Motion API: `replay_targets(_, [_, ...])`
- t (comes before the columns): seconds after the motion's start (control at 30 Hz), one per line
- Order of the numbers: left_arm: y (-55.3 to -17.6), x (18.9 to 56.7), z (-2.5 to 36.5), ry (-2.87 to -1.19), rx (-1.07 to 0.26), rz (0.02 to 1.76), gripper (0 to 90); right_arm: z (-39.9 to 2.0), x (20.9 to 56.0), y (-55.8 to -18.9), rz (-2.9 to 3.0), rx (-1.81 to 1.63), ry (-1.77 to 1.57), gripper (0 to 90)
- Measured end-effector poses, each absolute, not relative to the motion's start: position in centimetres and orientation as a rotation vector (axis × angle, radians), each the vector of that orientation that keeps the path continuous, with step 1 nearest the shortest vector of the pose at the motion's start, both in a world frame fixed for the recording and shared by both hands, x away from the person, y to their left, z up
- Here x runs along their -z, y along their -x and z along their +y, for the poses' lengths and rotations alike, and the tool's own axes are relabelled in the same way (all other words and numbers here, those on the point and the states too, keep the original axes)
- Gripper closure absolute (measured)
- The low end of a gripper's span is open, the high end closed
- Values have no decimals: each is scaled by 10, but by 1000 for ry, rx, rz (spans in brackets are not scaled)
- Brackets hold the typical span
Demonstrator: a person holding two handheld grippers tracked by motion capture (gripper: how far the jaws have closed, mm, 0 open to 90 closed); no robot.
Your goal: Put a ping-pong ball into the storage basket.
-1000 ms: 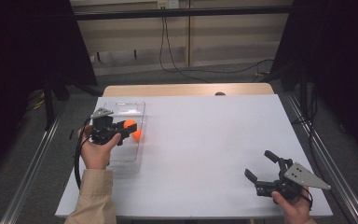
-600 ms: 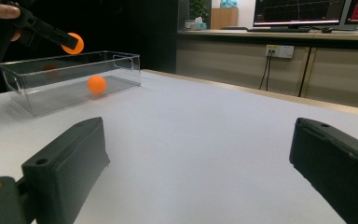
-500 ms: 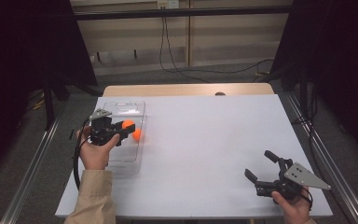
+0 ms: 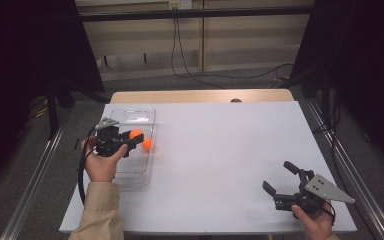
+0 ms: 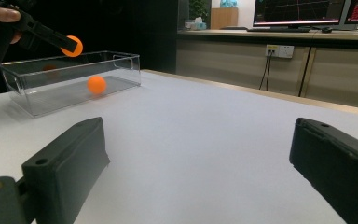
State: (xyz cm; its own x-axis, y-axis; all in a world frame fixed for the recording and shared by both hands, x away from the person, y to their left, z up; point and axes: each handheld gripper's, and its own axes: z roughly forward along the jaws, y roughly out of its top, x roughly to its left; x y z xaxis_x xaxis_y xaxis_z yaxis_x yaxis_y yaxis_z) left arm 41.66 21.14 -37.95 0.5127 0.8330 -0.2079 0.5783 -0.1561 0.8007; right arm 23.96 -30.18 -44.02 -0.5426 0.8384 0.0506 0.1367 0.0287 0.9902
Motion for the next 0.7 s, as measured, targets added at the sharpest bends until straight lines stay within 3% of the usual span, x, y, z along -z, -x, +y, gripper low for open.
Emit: replay_targets(0.7, [-414,381,217,-1830,-362,1190,509,-301,440,-240,1735,-1564,-993,34])
